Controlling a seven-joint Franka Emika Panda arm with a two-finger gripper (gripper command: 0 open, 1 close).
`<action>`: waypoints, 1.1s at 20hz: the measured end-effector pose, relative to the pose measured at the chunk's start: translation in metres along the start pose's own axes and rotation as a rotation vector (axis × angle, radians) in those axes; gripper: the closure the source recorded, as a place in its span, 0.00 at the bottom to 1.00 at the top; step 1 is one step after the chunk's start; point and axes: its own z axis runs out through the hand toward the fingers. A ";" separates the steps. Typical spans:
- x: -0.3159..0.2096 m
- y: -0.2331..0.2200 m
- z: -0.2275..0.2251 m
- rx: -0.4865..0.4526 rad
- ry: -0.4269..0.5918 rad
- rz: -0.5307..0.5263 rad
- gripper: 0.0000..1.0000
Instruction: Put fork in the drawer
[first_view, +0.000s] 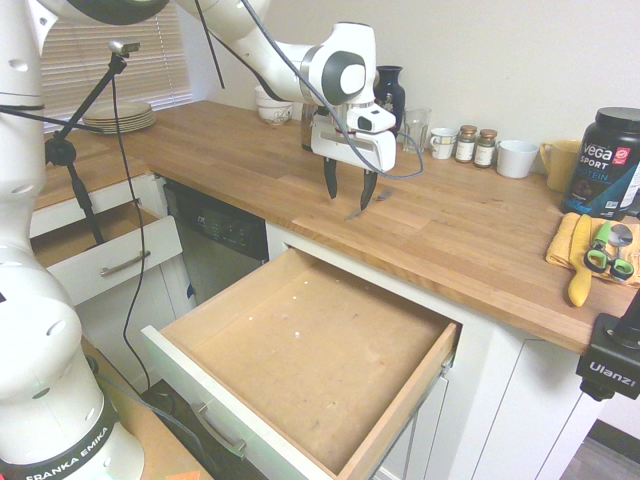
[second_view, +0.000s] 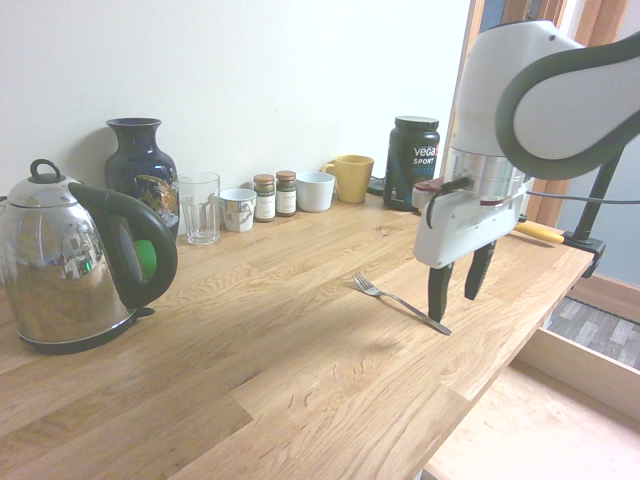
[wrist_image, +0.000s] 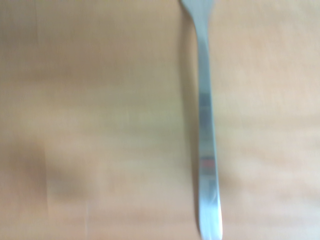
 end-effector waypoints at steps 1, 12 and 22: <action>0.005 -0.007 0.000 -0.004 -0.002 -0.001 0.00; 0.042 -0.056 0.011 -0.030 -0.026 0.002 1.00; 0.049 -0.056 0.026 -0.040 -0.050 -0.009 1.00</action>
